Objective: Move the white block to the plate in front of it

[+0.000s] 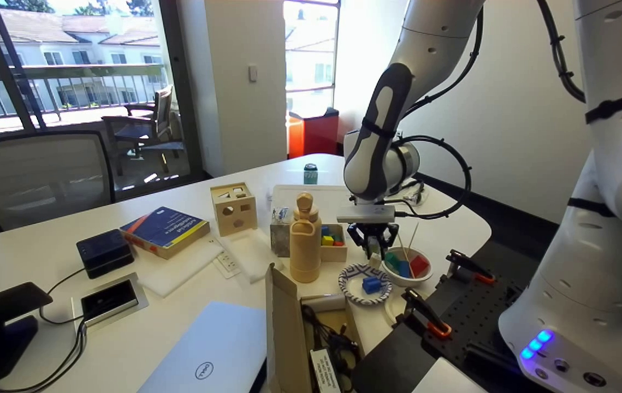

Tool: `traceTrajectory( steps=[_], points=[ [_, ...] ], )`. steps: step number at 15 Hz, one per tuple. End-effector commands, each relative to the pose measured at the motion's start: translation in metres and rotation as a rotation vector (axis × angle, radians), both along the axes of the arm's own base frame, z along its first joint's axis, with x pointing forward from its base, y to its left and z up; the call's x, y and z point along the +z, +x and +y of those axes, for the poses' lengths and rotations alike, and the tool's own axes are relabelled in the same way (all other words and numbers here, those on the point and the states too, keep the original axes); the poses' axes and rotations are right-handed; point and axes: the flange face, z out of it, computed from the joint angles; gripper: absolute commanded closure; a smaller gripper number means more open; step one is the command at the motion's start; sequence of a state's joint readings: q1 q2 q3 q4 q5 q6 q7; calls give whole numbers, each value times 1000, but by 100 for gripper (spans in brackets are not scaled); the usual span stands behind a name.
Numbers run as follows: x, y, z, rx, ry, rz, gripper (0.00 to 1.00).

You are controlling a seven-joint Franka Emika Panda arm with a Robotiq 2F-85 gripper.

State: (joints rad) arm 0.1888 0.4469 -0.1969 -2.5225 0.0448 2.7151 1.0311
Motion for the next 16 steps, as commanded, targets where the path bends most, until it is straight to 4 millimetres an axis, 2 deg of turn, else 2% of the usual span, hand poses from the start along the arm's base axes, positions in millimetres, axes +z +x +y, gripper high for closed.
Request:
traceTrajectory(
  steps=[1,8,9,10,13,15,16],
  points=[
    [-17,14,-6,33,30,-48,89],
    [-42,36,-5,113,88,-115,89],
    [-44,38,-3,125,102,-122,57],
    [-44,38,-1,135,115,-124,38],
    [-38,35,-2,142,139,-125,16],
    [-27,31,-7,132,143,-140,1],
    [-19,29,-10,124,134,-148,0]
  ],
)
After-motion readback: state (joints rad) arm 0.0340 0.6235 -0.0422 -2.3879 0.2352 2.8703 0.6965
